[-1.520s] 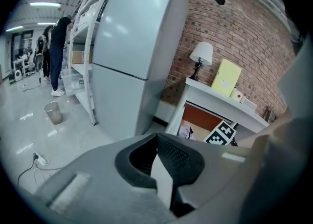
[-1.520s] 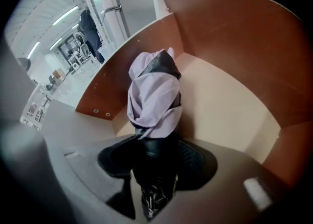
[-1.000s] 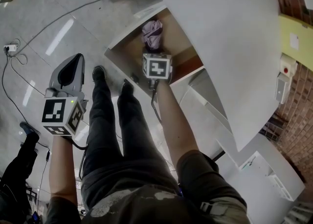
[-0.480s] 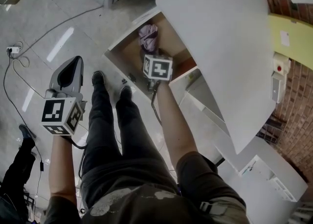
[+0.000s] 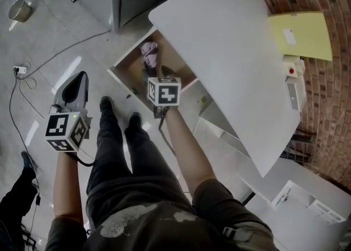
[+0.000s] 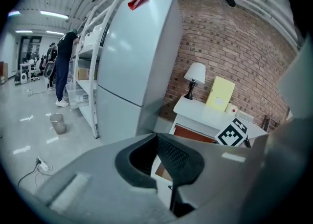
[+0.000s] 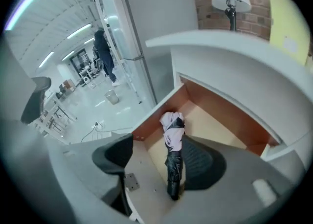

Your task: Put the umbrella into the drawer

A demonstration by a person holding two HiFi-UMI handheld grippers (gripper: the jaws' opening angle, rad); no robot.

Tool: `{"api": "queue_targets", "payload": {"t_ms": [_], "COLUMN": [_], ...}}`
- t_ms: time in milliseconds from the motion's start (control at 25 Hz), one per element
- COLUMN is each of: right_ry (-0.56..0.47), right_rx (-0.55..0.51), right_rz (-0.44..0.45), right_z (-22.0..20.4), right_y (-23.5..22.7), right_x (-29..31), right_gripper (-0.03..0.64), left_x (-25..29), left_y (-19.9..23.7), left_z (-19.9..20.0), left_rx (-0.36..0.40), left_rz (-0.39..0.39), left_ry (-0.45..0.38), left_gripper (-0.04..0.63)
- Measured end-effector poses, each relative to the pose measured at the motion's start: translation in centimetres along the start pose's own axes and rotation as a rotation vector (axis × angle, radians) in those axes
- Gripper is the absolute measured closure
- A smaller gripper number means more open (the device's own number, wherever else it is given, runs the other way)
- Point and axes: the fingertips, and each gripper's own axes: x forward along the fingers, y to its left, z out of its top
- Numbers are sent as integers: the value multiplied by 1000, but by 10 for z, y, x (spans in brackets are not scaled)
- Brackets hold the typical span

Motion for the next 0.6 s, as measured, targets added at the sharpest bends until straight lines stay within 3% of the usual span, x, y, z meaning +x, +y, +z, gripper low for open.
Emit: {"api": "queue_targets", "payload": {"t_ms": [280, 600], "right_ry": [-138, -267], "right_rx": [-39, -80], "right_rz": [99, 190], "right_z": [41, 72], "right_y": [29, 40], "right_x": [-78, -162], "right_gripper": [304, 321], "left_x": [-44, -103], "left_y": [-36, -73], "left_z": [30, 39], "left_rx": [20, 36], "left_rz": [15, 63], "left_ry": [-71, -117], "left_gripper": [584, 584]}}
